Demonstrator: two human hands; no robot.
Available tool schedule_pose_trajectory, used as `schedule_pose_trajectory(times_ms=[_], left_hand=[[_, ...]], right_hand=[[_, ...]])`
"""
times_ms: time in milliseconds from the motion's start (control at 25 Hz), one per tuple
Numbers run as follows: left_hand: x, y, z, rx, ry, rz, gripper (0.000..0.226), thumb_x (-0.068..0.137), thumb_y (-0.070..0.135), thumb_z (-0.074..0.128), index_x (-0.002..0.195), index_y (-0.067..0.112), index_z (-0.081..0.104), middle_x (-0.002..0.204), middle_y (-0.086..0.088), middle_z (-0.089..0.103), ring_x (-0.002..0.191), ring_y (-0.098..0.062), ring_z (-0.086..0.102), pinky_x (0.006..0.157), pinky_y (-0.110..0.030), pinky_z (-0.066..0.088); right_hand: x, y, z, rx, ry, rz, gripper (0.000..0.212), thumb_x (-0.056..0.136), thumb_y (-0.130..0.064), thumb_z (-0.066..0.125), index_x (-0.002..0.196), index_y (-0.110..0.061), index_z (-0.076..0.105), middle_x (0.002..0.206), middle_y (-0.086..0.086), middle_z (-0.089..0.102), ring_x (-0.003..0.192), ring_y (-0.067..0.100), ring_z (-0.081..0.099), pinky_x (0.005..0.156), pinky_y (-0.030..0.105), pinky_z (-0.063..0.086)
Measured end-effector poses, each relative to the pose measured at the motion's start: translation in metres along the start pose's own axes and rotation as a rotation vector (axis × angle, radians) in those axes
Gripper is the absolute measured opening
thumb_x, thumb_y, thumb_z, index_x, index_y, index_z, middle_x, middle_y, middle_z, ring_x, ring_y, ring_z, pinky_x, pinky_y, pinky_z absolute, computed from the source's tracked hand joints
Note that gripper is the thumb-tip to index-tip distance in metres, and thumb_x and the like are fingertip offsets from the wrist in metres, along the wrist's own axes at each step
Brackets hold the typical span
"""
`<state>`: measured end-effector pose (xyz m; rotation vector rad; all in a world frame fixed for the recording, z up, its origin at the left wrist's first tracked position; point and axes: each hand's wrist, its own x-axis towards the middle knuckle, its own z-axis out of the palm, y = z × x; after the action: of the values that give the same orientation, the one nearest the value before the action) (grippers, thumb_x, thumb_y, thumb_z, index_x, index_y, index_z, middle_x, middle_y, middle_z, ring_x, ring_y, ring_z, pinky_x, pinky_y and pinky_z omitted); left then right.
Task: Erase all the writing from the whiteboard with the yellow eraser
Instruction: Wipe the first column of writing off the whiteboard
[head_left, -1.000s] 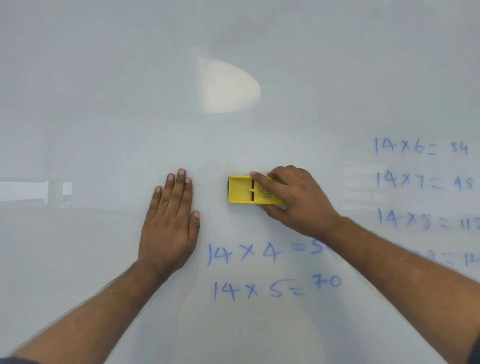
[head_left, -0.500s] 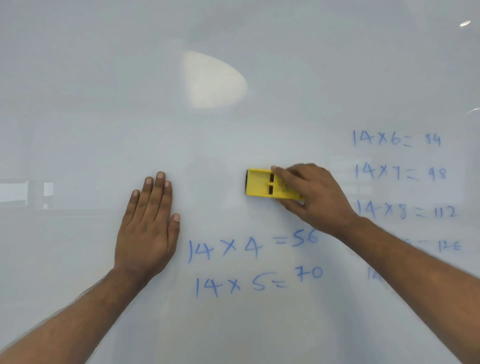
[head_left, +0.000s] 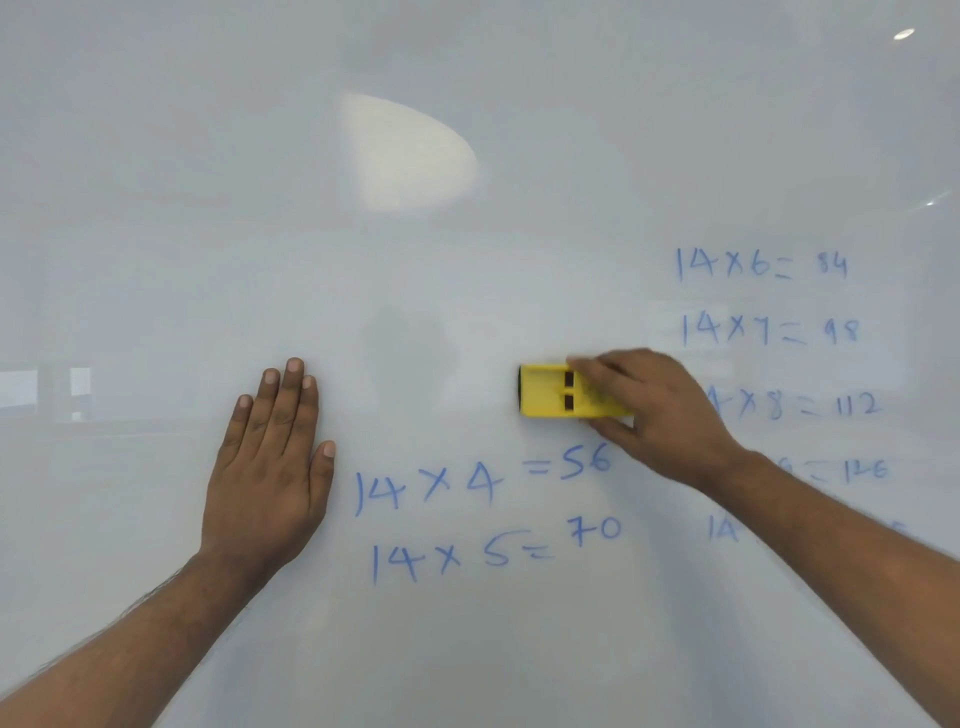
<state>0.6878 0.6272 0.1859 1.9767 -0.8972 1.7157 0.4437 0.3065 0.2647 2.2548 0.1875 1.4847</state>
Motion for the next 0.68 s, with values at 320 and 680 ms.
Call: schedule_pose_trajectory(times_ms=[320, 680], left_hand=[[-0.007, -0.001, 0.004, -0.011, -0.004, 0.005, 0.065, 0.104, 0.033, 0.026, 0.161, 0.005, 0.014, 0.172, -0.01, 0.01, 0.159, -0.025, 0.007, 0.129, -0.044, 0.007], [-0.011, -0.001, 0.004, -0.005, -0.002, 0.004, 0.066, 0.104, 0.033, 0.026, 0.161, 0.004, 0.014, 0.171, -0.011, 0.01, 0.159, -0.024, 0.005, 0.129, -0.044, 0.005]], right_hand=[[-0.029, -0.016, 0.013, 0.05, 0.009, 0.066, 0.053, 0.085, -0.031, 0.063, 0.135, -0.016, 0.052, 0.111, 0.004, 0.06, 0.094, 0.026, 0.054, 0.081, 0.033, 0.04], [-0.015, 0.007, -0.01, 0.032, 0.012, 0.322, 0.064, 0.077, -0.023, 0.076, 0.136, -0.018, 0.051, 0.11, 0.007, 0.06, 0.096, 0.029, 0.054, 0.08, 0.038, 0.044]])
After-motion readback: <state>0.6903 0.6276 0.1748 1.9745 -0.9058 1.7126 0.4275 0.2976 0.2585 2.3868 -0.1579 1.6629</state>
